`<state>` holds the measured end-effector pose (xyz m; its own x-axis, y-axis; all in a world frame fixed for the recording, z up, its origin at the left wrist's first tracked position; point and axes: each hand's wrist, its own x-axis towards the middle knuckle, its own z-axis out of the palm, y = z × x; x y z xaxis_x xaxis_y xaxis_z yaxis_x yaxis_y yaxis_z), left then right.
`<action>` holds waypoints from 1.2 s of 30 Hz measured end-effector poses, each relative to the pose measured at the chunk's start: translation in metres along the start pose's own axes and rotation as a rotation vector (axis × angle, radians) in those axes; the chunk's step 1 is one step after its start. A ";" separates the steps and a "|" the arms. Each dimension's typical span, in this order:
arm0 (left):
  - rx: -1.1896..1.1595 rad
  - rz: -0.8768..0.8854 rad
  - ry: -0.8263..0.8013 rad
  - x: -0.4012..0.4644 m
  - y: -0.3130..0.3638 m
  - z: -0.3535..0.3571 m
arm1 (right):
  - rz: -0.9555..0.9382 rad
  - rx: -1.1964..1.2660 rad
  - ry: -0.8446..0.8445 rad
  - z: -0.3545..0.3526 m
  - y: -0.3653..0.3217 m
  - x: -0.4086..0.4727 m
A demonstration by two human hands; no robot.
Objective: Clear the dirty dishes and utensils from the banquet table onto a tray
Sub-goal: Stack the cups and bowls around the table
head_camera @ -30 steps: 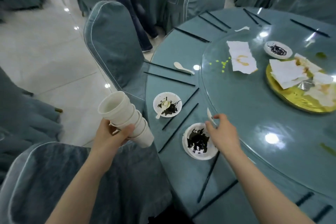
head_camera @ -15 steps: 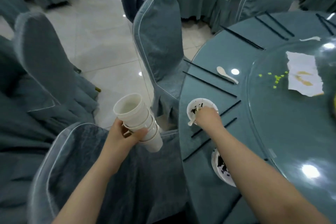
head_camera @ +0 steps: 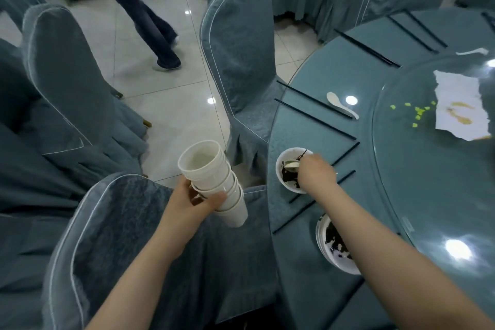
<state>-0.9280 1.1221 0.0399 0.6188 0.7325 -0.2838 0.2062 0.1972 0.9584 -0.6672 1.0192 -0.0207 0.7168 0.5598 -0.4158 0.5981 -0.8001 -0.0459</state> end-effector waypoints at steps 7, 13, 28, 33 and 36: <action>-0.010 0.011 0.011 -0.004 0.001 -0.005 | 0.011 0.299 0.113 -0.001 0.019 -0.006; -0.013 0.031 0.033 -0.010 0.002 -0.011 | 0.093 0.376 0.124 0.002 0.045 0.001; -0.029 0.116 -0.066 -0.011 0.006 0.001 | 0.093 0.599 0.227 -0.022 0.080 -0.075; -0.039 0.127 -0.145 -0.005 0.001 0.023 | 0.169 0.557 0.218 -0.009 0.126 -0.133; -0.042 0.120 -0.197 -0.002 0.000 0.036 | 0.227 0.547 0.195 0.013 0.141 -0.157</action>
<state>-0.9023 1.0969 0.0392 0.7736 0.6122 -0.1635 0.0926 0.1460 0.9849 -0.7007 0.8157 0.0262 0.8876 0.3503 -0.2991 0.1895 -0.8695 -0.4561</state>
